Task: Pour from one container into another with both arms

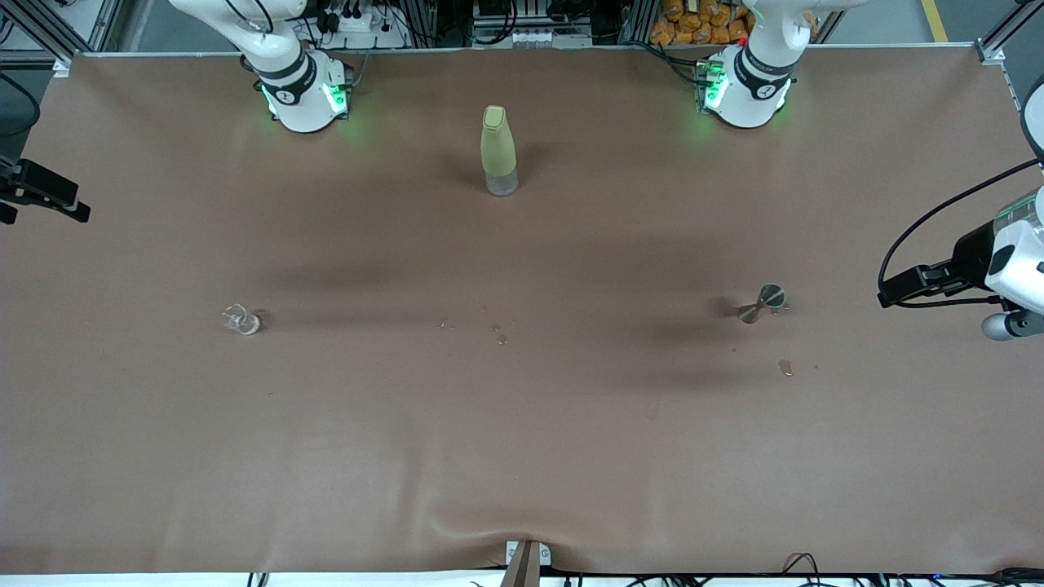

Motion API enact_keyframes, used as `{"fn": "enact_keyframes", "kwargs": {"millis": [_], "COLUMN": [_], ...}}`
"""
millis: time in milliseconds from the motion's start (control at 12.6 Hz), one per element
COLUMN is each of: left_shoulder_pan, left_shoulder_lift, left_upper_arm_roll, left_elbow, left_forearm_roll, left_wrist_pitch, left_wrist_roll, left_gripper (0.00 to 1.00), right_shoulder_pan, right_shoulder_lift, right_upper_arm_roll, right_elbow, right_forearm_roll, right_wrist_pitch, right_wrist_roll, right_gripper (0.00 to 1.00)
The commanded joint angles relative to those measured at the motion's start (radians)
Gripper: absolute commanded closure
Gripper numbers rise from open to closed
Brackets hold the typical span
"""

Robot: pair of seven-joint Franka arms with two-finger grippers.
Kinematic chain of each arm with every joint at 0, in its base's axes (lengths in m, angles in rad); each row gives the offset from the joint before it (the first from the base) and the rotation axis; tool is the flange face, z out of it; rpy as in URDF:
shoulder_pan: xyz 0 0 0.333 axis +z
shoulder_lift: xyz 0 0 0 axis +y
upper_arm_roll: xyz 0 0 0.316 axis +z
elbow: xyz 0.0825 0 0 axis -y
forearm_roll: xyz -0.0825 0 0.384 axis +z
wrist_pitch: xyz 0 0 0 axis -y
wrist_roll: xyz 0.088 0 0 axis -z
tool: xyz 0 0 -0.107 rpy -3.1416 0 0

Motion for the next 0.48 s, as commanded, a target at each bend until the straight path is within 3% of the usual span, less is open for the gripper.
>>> {"fn": "enact_keyframes", "kwargs": {"millis": [0,396], "left_shoulder_pan": [0.004,0.003], "left_shoulder_lift": [-0.016,-0.013], "left_upper_arm_roll": [-0.005,-0.005], "left_elbow": [-0.002,0.004], "left_forearm_roll": [0.021,0.019], "left_wrist_pitch": [-0.028,-0.036], "left_wrist_roll": [0.002,-0.001], "left_gripper": [0.00,0.00], "right_shoulder_pan": [0.017,0.004], "right_shoulder_lift": [-0.014,0.002], "right_upper_arm_roll": [-0.004,-0.006], "right_elbow": [-0.018,-0.022], "right_forearm_roll": [-0.007,-0.005], "right_wrist_pitch": [0.015,0.020], "right_wrist_roll": [0.019,0.009], "right_gripper": [0.00,0.00]}}
